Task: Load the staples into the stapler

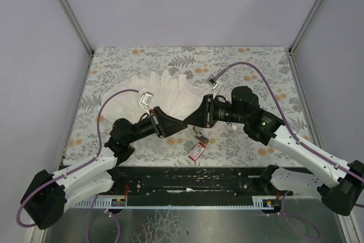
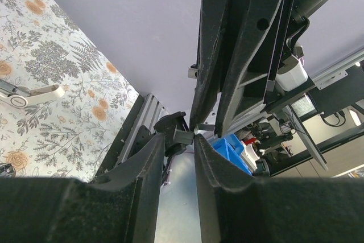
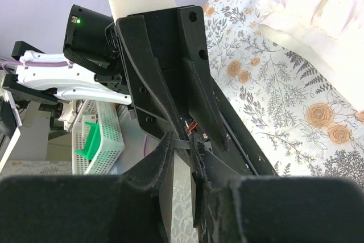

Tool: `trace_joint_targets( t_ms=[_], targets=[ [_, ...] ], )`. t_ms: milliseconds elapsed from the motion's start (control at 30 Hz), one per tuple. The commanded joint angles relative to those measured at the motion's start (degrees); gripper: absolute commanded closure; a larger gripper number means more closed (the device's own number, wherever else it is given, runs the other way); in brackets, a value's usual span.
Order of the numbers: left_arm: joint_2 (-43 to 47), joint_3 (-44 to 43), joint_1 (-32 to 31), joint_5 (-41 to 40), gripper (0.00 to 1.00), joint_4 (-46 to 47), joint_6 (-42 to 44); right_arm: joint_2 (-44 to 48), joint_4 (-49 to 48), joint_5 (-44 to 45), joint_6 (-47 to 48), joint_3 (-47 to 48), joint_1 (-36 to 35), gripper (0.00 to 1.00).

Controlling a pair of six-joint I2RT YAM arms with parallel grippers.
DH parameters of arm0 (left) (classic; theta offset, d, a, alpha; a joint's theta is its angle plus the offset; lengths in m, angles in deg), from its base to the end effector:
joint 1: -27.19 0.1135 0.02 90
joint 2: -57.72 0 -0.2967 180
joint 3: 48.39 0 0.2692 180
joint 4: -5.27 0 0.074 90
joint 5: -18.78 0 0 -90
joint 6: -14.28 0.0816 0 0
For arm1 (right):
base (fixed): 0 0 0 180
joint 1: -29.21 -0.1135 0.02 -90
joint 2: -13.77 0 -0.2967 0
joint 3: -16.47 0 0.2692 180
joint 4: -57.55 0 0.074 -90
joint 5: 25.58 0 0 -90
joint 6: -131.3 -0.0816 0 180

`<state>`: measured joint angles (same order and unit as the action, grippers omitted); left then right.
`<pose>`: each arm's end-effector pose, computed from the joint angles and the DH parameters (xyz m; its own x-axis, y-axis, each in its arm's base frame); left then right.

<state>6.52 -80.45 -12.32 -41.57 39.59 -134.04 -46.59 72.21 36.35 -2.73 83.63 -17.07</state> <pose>0.1504 -0.1764 0.2944 -0.6779 -0.3996 -0.6171 0.6557 0.0508 -0.7533 0.1694 0.2327 0.3833 -0.7351 0.1187 -0.6675 -0.6244 0.2649 0.7348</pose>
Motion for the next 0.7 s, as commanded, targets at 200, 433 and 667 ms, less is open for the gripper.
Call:
trace_joint_targets(
  t_ms=[200,433,667],
  targets=[
    [1.35,0.59,-0.31,-1.42,0.81,-0.94,-0.38,2.48,-2.94,0.75,0.00,1.12,0.40,0.83],
    [4.18,1.46,-0.32,-4.30,0.81,-11.97,1.07,2.87,-1.50,1.91,1.17,0.74,0.45,0.83],
    [1.98,-6.84,-0.31,-11.64,0.54,-37.82,11.72,3.54,11.98,14.54,14.20,0.34,0.41,0.83]
  ],
)
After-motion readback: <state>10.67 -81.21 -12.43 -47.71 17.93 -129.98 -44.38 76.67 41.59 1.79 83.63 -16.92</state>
